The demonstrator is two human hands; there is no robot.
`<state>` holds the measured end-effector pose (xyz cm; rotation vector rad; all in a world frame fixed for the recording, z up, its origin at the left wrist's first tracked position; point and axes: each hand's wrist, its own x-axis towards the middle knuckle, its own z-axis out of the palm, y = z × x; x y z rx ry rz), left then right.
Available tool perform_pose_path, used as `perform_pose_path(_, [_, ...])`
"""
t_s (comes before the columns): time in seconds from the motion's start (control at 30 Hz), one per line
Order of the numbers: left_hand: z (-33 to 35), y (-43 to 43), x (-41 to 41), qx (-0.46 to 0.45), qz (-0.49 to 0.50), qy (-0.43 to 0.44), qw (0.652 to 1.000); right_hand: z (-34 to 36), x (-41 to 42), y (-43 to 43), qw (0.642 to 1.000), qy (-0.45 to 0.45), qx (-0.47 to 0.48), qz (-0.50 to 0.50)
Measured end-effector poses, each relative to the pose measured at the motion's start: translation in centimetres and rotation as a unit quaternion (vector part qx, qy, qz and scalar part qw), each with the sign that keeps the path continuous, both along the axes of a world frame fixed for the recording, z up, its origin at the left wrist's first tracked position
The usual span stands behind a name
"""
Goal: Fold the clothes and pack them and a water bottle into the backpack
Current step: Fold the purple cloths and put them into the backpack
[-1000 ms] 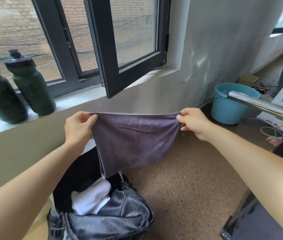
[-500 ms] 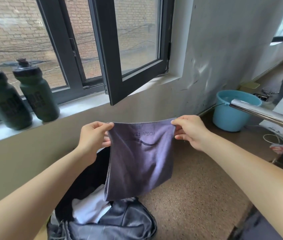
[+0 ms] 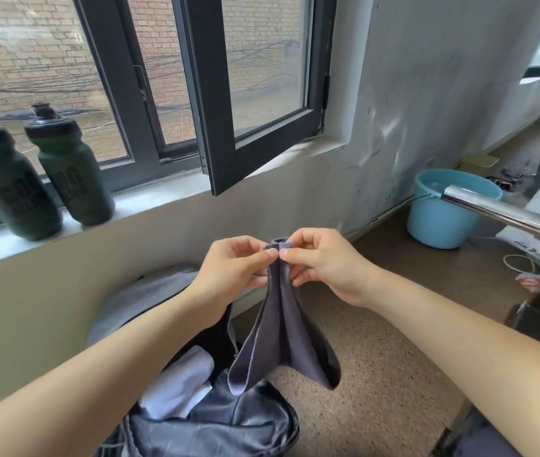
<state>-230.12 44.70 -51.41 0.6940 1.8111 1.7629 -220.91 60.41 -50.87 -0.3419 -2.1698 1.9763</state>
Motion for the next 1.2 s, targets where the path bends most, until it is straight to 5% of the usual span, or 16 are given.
perform_pose_path(0.13, [-0.1,-0.3,-0.2,0.004,0.010,0.004,1.000,0.5,0.5,0.2,1.000,-0.009,0.010,0.028])
perform_pose_path(0.43, [0.6,-0.5,0.0,0.016,-0.051,0.024,0.998,0.9,0.7,0.5,0.980,0.056,0.192,0.023])
perform_pose_path(0.67, [0.1,-0.5,0.1,0.039,-0.062,0.023,0.997,1.4,1.0,1.7,0.978,0.053,0.196,0.043])
perform_pose_path(0.93, [-3.3,0.0,0.5,-0.113,-0.034,0.275,0.954,1.3,1.0,3.0,0.986,0.073,0.148,0.025])
perform_pose_path(1.2, [-3.3,0.5,0.0,-0.064,-0.063,0.195,0.977,1.4,1.1,3.8,0.987,0.091,0.134,-0.006])
